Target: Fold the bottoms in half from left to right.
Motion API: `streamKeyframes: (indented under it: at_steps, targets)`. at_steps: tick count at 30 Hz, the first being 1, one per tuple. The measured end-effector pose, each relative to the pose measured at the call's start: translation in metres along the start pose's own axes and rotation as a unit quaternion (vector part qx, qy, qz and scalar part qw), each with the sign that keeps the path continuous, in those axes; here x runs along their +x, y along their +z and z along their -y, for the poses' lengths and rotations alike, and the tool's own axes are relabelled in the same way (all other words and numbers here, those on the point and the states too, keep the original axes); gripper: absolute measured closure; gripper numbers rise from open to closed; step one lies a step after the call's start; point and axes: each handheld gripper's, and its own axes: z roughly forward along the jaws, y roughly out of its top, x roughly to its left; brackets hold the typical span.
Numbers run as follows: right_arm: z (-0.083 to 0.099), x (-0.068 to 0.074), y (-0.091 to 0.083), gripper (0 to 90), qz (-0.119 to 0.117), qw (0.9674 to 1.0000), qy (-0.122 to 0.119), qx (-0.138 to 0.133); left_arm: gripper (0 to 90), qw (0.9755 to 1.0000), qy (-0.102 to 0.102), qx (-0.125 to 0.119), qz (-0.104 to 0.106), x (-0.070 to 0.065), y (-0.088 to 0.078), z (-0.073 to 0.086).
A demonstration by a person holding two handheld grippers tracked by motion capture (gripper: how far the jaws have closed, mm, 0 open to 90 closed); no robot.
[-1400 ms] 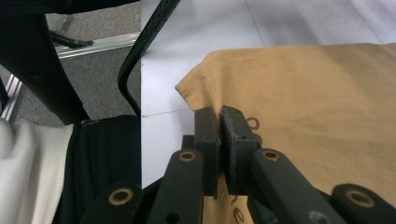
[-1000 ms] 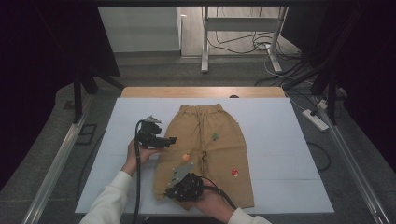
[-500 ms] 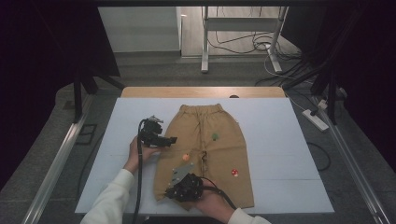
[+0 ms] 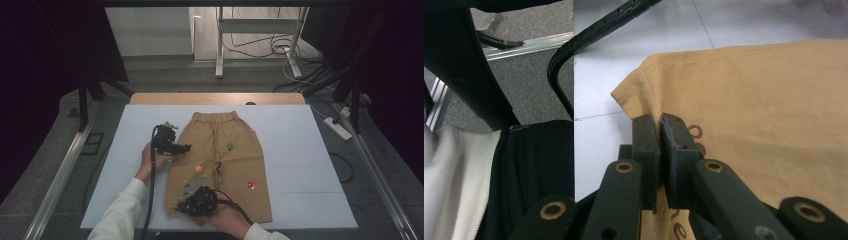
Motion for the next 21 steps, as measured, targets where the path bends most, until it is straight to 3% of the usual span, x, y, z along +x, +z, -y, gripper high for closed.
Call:
streamKeyframes:
  at_steps: [13,21]
  targets:
    - [0.0001,-0.0003,0.0000,85.1,0.000,1.0000,-0.001,0.003,18.7,0.9998,-0.004,0.013,0.013,0.0012,0.0050,0.0024]
    - [0.0006,-0.0006,0.0013,85.0,-0.001,1.0000,0.000,0.005,54.2,0.9986,-0.007,0.013,0.051,0.0030,0.0004,0.0057]
